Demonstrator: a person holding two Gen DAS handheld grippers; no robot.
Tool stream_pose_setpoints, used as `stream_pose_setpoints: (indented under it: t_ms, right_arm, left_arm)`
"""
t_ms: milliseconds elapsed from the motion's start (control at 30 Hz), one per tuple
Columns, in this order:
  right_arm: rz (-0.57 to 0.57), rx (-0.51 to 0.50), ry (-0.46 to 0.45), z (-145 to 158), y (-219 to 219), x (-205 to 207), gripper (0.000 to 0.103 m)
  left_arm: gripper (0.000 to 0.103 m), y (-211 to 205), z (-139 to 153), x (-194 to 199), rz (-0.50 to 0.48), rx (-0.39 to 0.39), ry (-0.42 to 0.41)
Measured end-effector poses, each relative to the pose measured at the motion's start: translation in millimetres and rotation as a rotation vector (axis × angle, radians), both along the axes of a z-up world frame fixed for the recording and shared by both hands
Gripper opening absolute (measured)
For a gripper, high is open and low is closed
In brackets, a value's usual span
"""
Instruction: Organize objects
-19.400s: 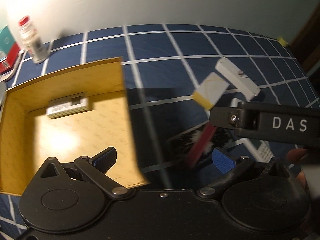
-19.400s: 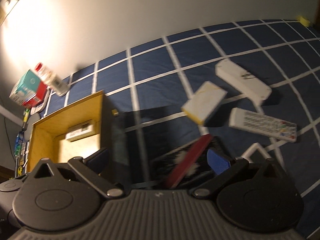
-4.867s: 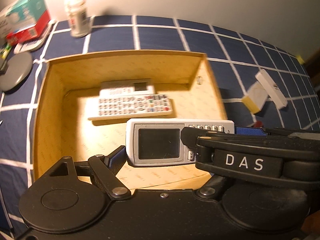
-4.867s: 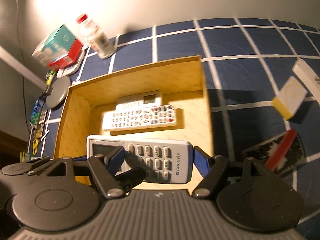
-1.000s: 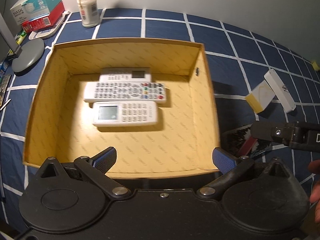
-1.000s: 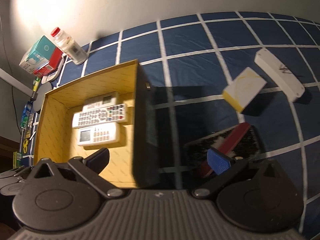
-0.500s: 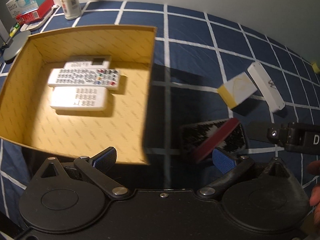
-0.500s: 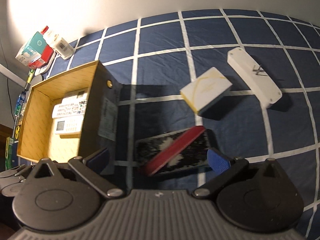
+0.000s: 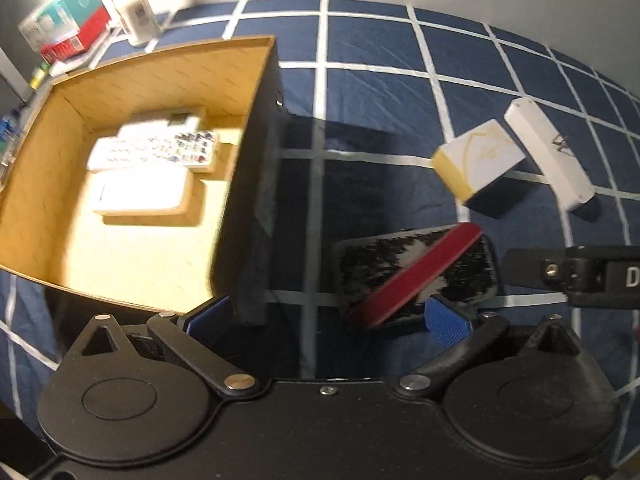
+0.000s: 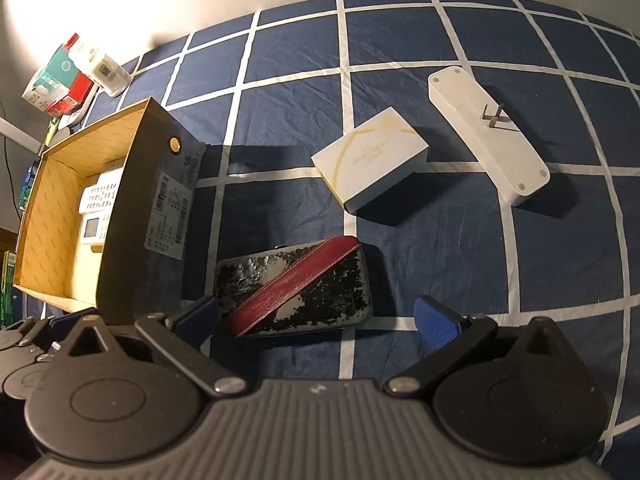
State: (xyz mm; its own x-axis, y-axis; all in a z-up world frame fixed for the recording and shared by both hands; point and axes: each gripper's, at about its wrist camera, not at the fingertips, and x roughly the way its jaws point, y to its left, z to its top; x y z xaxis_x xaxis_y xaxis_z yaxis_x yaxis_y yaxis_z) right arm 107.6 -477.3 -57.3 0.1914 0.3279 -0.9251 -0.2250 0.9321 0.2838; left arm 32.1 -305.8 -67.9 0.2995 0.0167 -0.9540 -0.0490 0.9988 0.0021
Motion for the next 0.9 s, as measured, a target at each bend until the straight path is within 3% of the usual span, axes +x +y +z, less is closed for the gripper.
stream_pose_setpoints:
  t_ms: [233, 567, 733, 900]
  right_arm:
    - [0.038, 0.011, 0.023, -10, 0, 17, 0.103]
    - [0.073, 0.018, 0.097, -46, 6, 33, 0.103]
    - [0.096, 0.023, 0.129, -64, 16, 40, 0.103]
    - [0.108, 0.006, 0.156, -75, 25, 47, 0.103]
  left_arm:
    - [0.103, -8, -15, 11, 0.040, -0.026, 0.041]
    - [0.103, -10, -53, 22, 0.067, -0.071, 0.127]
    - [0.103, -17, -60, 24, 0.087, 0.011, 0.121]
    - [0.103, -14, -60, 28, 0.115, 0.017, 0.135]
